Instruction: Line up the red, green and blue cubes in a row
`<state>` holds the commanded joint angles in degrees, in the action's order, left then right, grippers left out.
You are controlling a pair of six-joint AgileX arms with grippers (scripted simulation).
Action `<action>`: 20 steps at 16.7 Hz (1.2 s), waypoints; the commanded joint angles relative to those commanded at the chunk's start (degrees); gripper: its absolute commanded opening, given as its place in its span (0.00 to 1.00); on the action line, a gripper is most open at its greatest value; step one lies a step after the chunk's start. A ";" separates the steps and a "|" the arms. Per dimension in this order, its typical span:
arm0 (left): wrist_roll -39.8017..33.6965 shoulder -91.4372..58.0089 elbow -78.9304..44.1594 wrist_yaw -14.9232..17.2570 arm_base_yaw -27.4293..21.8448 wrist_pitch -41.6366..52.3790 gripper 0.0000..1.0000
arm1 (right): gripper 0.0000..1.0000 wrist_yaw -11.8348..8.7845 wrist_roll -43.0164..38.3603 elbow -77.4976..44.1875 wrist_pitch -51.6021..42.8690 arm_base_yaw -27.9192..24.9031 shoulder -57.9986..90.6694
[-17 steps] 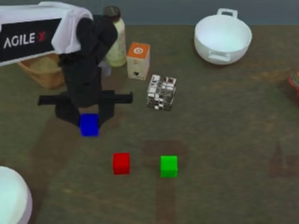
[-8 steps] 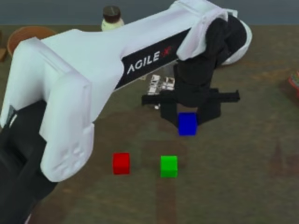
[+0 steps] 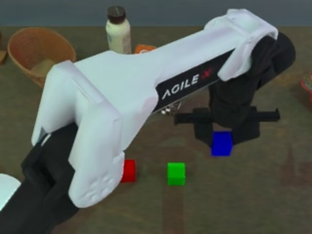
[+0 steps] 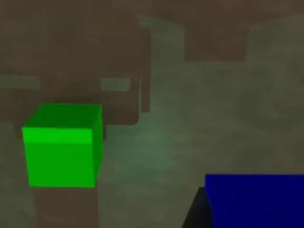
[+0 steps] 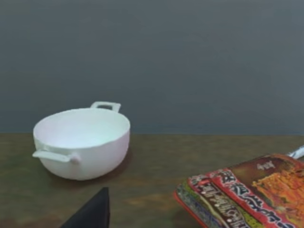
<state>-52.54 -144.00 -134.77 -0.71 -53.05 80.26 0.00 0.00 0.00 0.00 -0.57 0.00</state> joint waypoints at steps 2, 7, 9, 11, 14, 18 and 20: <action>0.16 0.23 0.30 0.03 0.19 -0.34 0.00 | 1.00 0.00 0.00 0.00 0.00 0.00 0.00; 0.08 -0.24 8.39 0.04 0.13 -8.79 0.00 | 1.00 0.00 0.00 0.00 0.00 0.00 0.00; 0.03 -0.49 12.32 0.03 0.06 -13.06 0.00 | 1.00 0.00 0.00 0.00 0.00 0.00 0.00; -0.03 -0.73 14.36 0.01 -0.04 -15.11 0.00 | 1.00 0.00 0.00 0.00 0.00 0.00 0.00; -0.04 -0.75 14.51 0.01 -0.05 -15.26 0.00 | 1.00 0.00 0.00 0.00 0.00 0.00 0.00; -0.04 -0.75 14.51 0.01 -0.05 -15.26 0.23 | 1.00 0.00 0.00 0.00 0.00 0.00 0.00; -0.04 -0.75 14.51 0.01 -0.05 -15.26 0.38 | 1.00 0.00 0.00 0.00 0.00 0.00 0.00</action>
<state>-52.58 -144.75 -120.26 -0.70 -53.09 64.99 0.00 0.00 0.00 0.00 -0.57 0.00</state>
